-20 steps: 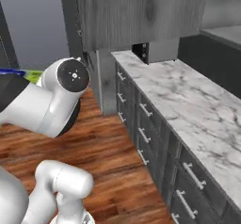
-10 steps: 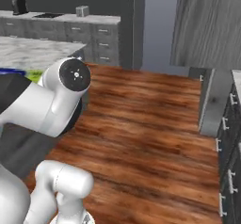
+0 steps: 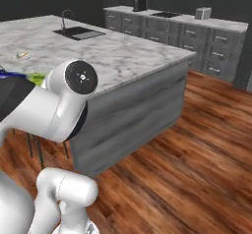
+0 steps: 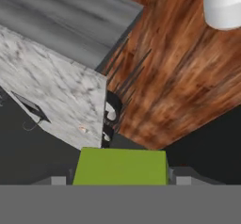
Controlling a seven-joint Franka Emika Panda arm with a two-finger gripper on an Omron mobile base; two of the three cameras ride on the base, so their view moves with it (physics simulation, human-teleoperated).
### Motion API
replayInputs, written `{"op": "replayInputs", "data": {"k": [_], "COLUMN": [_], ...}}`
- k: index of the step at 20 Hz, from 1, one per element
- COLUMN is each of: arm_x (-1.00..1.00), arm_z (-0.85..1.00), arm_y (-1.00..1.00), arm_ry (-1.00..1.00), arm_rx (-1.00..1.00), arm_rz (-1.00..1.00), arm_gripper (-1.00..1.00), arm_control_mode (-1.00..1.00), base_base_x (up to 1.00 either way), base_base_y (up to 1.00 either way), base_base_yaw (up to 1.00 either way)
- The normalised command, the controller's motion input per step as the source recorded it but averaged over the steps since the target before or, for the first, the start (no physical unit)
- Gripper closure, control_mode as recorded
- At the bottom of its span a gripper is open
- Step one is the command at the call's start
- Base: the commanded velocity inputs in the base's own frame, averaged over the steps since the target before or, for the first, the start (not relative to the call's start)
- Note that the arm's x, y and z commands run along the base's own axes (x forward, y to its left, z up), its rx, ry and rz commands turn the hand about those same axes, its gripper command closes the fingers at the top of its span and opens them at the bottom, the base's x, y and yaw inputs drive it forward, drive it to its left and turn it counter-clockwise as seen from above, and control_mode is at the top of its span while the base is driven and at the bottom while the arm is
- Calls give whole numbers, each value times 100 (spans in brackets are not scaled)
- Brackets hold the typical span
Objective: Retrieve the tupperware and aluminum foil from the cabinet and place them on the dining counter near the plate with garlic and shrimp to prepare for storing leftovers.
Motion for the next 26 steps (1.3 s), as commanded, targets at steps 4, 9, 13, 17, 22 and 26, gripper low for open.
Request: {"op": "replayInputs", "data": {"k": [4,9,13,17,22,26], "arm_x": [0,0,0,0,0,0], "arm_z": [0,0,0,0,0,0], "arm_y": [0,0,0,0,0,0], "arm_ry": [0,0,0,0,0,0], "arm_rx": [0,0,0,0,0,0], "arm_rz": [0,0,0,0,0,0], "arm_gripper": [100,100,100,100,100,100], "arm_control_mode": [100,100,100,100,100,100], "base_base_x": [41,42,5,0,0,1], "base_base_y": [100,100,100,100,100,100], "base_base_yaw": [31,0,-23,-44,-48,-35]}}
